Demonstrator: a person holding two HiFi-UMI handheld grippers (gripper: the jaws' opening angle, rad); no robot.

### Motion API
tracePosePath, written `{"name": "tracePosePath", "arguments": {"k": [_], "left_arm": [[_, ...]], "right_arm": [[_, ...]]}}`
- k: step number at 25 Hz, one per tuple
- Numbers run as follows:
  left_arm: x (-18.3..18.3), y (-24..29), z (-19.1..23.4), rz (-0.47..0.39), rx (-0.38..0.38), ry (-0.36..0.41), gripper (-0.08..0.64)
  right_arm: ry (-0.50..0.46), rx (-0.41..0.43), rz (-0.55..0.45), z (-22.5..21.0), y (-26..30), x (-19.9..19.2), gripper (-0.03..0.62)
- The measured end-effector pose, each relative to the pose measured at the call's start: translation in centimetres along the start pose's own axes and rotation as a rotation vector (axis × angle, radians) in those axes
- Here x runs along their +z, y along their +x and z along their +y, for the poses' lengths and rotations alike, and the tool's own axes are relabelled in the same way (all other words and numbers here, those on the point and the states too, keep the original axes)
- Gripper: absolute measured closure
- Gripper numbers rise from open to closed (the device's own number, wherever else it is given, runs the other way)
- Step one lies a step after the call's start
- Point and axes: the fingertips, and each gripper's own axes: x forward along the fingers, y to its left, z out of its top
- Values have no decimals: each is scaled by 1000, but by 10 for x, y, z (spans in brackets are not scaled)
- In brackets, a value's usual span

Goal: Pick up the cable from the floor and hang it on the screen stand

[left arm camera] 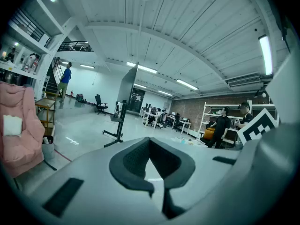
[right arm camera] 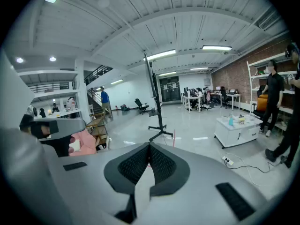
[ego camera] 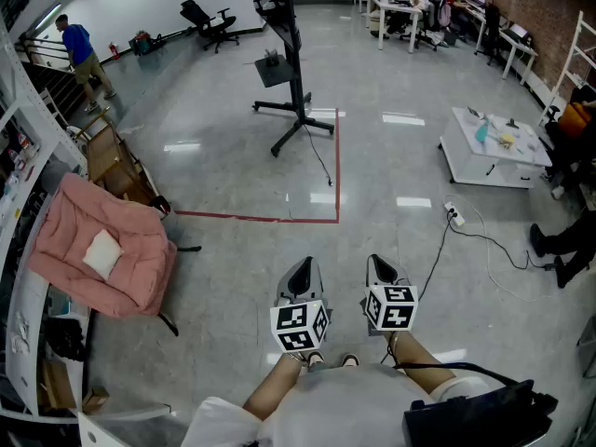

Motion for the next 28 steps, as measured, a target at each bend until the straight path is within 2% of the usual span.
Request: {"name": "tracePosePath", "arguments": {"k": [6,14,20,24,28], "left_arm": [[0,6,1,-4,7,-10,557],[2,15,23,0,22,-21,557],[5,26,53,3,8,-12,557],[5,38,68,24,-1,-12,557],[7,58,79,28,0,1,557]], "right_arm": [[3,3,-1,-2,8,1,575],[23,9,-16,5,24,4,574],[55,-44,-33,5,47,8,574],[109,-86,-3,-7,60,0,574],[124,-108,13,-19,80,1,574]]}}
